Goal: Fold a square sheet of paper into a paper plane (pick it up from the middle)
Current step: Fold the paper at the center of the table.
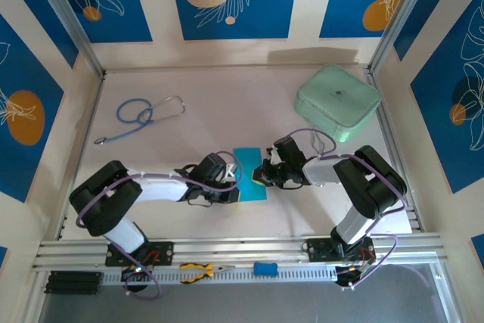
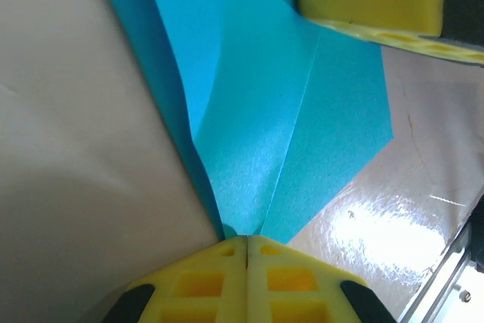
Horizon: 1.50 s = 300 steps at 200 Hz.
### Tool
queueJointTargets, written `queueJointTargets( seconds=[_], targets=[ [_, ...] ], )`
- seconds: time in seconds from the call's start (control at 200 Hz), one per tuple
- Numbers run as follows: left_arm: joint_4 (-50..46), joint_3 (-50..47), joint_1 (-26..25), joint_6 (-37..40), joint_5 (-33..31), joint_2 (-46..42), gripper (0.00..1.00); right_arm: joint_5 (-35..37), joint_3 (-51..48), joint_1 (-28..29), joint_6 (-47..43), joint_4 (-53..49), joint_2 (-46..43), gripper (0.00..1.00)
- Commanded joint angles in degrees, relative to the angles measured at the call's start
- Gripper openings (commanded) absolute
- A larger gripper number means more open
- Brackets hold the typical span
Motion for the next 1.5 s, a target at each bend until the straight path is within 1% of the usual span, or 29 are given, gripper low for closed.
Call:
queueJointTargets(
  seconds=[0.0,0.12,0.31,0.38,0.455,0.585,0.665,0.765,0.87,1.06,1.175,1.385,1.495],
  targets=[
    [-8.03,0.55,0.25,2.48,-0.25,-1.09,0.07,3.32,-1.72,-0.7,-0.73,-5.88,2.34,0.0],
    [-9.79,1.31,0.18,3.3,-0.81,-2.47,0.06,3.24,-1.75,-0.68,-0.73,-5.92,2.17,0.0],
    [-9.04,2.42,0.23,2.21,-3.74,-8.13,0.06,3.1,-1.57,-0.7,-0.72,-5.81,2.18,0.0],
    [-7.22,3.11,0.26,1.36,-3.3,-8.43,0.06,3.13,-1.52,-0.61,-0.65,-5.79,2.17,0.0],
    [-3.25,3.65,0.2,-0.04,-0.89,-6.82,0.06,3.17,-1.46,-0.61,-0.61,-5.79,2.26,0.0],
    [0.71,5.47,0.22,-1.42,2.31,-1.8,0.06,3.23,-1.51,-0.48,-0.51,-5.78,2.26,0.0],
    [2.52,5.95,0.22,-1.8,2.46,0.58,0.06,3.24,-1.5,-0.44,-0.53,-5.91,2.18,0.0],
    [2.47,6.5,0.18,-1.92,2.72,3.21,0.07,3.24,-1.49,-0.44,-0.56,-6.08,2.07,0.0],
    [2.96,5.03,-0.04,-2.73,3.46,4.58,0.07,3.32,-1.46,-0.45,-0.68,-6.2,1.9,0.0],
    [0.83,-0.75,-0.13,-2.96,2.0,1.47,0.07,3.32,-1.49,-0.7,-0.71,-6.24,1.89,0.0],
    [-1.21,-2.58,-0.14,-2.24,1.73,-0.72,0.07,3.23,-1.5,-0.75,-0.71,-6.18,1.92,0.0],
    [-3.71,-0.68,-0.14,-1.4,1.62,-3.32,0.07,3.05,-1.47,-0.77,-0.76,-6.08,1.9,0.0],
    [-2.65,0.38,-0.21,-1.72,0.77,-5.75,0.07,3.0,-1.46,-0.78,-0.69,-6.19,1.81,0.0]
  ],
)
